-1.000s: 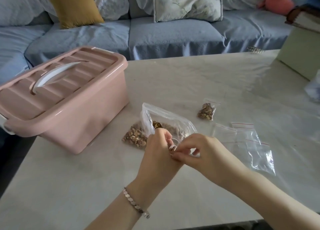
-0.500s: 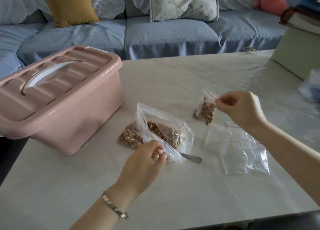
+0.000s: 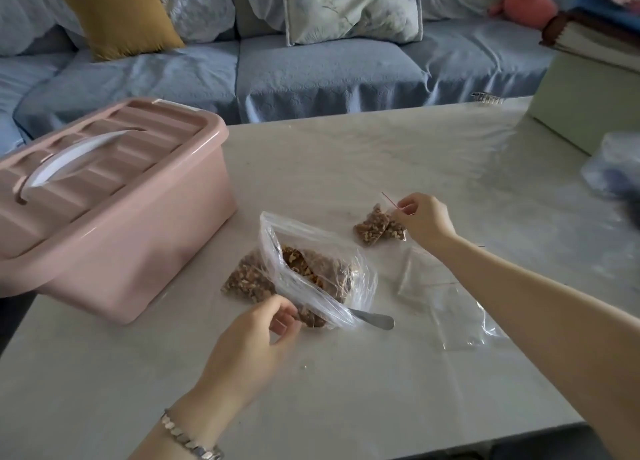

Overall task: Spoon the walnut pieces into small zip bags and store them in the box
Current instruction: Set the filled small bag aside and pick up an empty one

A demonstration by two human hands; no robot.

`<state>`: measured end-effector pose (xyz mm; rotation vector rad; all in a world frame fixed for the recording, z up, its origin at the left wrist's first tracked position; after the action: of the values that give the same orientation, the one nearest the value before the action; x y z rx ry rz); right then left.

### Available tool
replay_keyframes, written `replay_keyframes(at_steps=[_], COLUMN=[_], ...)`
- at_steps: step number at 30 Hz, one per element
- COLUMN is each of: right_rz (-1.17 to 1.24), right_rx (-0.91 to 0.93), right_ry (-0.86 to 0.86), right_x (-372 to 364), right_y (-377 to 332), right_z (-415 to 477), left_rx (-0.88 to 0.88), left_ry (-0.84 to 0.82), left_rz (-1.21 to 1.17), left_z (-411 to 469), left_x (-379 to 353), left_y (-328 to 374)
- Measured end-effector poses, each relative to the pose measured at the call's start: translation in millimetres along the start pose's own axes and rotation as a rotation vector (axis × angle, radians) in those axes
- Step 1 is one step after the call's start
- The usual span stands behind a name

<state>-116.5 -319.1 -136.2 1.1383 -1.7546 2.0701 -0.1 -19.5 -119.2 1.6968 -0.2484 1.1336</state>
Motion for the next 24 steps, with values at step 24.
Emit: replay_keyframes(at_steps=[24], right_rz=[-0.041], right_rx=[0.137], right_ry=[-0.241], right_x=[46.4], right_y=[-4.7], right_z=[-68.0], left_rx=[-0.035], left_ry=[0.003], left_rz=[-0.04], left_z=[-4.1], left_x=[3.1], left_y=[28.8])
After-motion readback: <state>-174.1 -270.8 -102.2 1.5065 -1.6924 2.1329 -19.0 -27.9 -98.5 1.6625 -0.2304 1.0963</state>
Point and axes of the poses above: each hand's wrist, its own z-axis towards the middle knuckle, its own x-axis out of the back of the hand, y = z × x, the point moved 8 cm from there along z, towards the middle knuckle, and after that the axes turned 4 degrees about z, right-handed, at the moved point
